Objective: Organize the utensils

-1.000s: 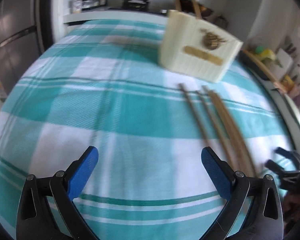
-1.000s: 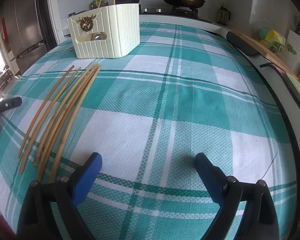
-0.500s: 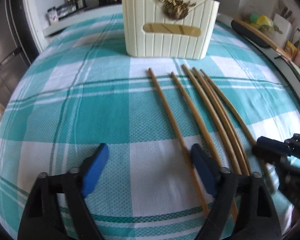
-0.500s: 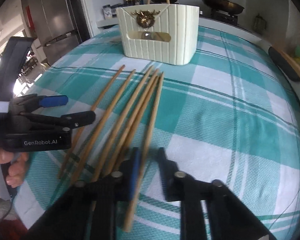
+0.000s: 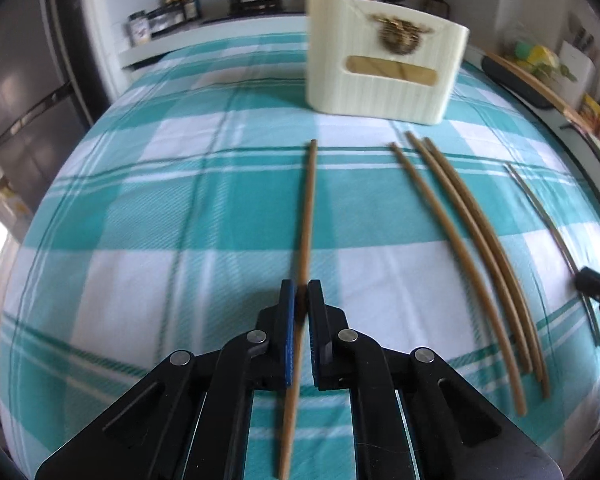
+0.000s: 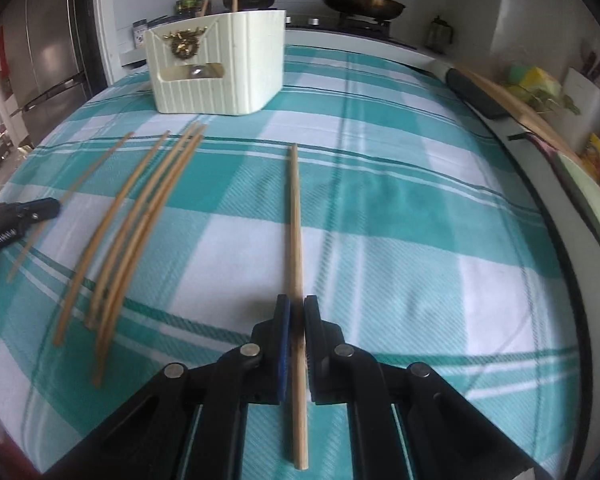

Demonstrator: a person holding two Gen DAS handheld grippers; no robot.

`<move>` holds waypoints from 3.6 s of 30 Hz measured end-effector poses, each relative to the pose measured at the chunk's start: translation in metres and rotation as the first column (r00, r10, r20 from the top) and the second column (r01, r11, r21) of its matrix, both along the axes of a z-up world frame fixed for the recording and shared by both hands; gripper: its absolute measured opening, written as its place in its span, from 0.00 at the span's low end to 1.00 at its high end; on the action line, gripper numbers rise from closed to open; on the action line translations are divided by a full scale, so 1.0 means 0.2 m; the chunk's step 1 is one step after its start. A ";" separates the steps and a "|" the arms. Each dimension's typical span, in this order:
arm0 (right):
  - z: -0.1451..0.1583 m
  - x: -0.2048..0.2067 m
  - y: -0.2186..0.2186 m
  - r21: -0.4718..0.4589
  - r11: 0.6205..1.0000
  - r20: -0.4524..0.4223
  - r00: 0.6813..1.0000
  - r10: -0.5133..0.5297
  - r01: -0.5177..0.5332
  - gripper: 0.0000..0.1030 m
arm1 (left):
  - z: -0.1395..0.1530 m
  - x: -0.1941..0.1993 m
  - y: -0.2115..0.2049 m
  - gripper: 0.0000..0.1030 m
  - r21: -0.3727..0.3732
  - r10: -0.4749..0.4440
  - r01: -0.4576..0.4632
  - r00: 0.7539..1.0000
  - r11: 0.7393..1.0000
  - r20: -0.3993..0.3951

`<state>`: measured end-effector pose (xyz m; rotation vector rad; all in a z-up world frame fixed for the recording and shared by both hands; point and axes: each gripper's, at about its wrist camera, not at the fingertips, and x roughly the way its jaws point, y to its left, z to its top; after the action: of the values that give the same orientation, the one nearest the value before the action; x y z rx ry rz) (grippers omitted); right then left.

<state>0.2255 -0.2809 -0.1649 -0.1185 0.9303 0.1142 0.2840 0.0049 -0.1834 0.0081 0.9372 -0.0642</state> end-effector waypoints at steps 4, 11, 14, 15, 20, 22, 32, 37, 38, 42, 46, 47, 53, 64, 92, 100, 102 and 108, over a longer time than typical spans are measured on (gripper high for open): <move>0.01 -0.04 -0.04 0.016 1.000 -0.002 1.000 0.003 -0.003 0.13 | 0.00 -0.03 0.05 0.24 -0.035 -0.020 0.020 1.000 0.999 -0.017; -0.01 -0.05 -0.02 0.014 0.999 -0.015 0.999 0.031 -0.031 0.47 | -0.03 -0.04 0.02 0.75 0.020 -0.059 0.060 0.998 0.998 -0.028; -0.01 -0.04 -0.05 0.052 0.998 -0.026 0.999 0.040 -0.039 0.48 | -0.03 -0.02 0.02 0.81 0.014 -0.063 0.063 0.997 0.998 -0.044; -0.01 -0.04 -0.06 0.056 0.997 -0.027 0.998 0.049 -0.048 0.48 | -0.03 -0.02 0.02 0.83 0.017 -0.067 0.068 0.997 0.998 -0.049; -0.01 -0.01 -0.05 0.049 0.995 -0.076 0.993 0.095 -0.091 0.49 | -0.03 0.04 0.02 0.86 0.018 -0.129 0.131 0.987 0.991 -0.092; 0.01 0.04 -0.06 0.056 0.990 -0.147 0.979 0.139 -0.132 0.49 | -0.03 0.08 0.03 0.86 0.014 -0.166 0.169 0.978 0.985 -0.122; 0.02 0.29 -0.06 0.087 0.984 -0.299 0.938 0.176 -0.156 0.49 | -0.02 0.32 0.02 0.83 0.018 -0.240 0.248 0.951 0.969 -0.193; 0.02 0.40 -0.01 0.070 0.986 -0.288 0.944 0.163 -0.150 0.49 | -0.02 0.41 0.02 0.78 0.014 -0.240 0.247 0.951 0.969 -0.197; 0.01 0.43 0.00 0.062 0.987 -0.281 0.946 0.160 -0.148 0.49 | -0.02 0.41 0.02 0.77 0.013 -0.240 0.247 0.951 0.969 -0.194; 0.01 0.49 0.06 0.014 0.986 -0.245 0.955 0.165 -0.166 0.48 | -0.01 0.46 0.01 0.68 0.014 -0.235 0.241 0.955 0.970 -0.184; 0.01 0.58 0.07 0.030 0.988 -0.235 0.960 0.152 -0.149 0.47 | 0.00 0.53 -0.01 0.59 0.013 -0.236 0.243 0.953 0.970 -0.192; 0.01 0.62 0.07 0.021 0.989 -0.231 0.962 0.146 -0.145 0.45 | 0.00 0.54 -0.02 0.56 0.014 -0.235 0.243 0.952 0.970 -0.194; 0.02 0.77 0.11 0.021 0.994 -0.221 0.969 0.109 -0.106 0.09 | 0.01 0.62 -0.04 0.06 0.006 -0.232 0.238 0.954 0.971 -0.190; 0.35 0.64 0.06 0.182 0.977 -0.035 0.992 0.122 -0.114 0.05 | 0.35 0.40 0.10 0.04 -0.091 -0.213 0.214 0.977 0.972 0.020; 1.45 0.45 0.16 0.185 0.948 0.464 0.874 0.147 -0.258 0.05 | 1.45 0.25 0.24 0.04 -0.234 -0.093 0.237 0.862 0.943 0.498; 1.61 0.67 0.26 0.166 0.949 0.574 0.809 0.127 -0.267 0.05 | 1.52 0.57 0.13 0.04 -0.234 -0.035 0.194 0.834 0.953 0.550; 1.58 0.74 0.29 0.160 0.951 0.583 0.803 0.126 -0.265 0.05 | 1.47 0.66 0.09 0.04 -0.239 -0.042 0.194 0.850 0.952 0.524; 1.37 0.96 0.37 0.145 0.952 0.502 0.849 0.165 -0.271 0.05 | 1.22 0.90 -0.04 0.04 -0.229 -0.104 0.205 0.917 0.952 0.385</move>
<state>0.4181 -0.2070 0.1085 -0.0514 0.3918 0.3788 0.4631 -0.0036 0.0612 -0.1497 0.5420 -0.3269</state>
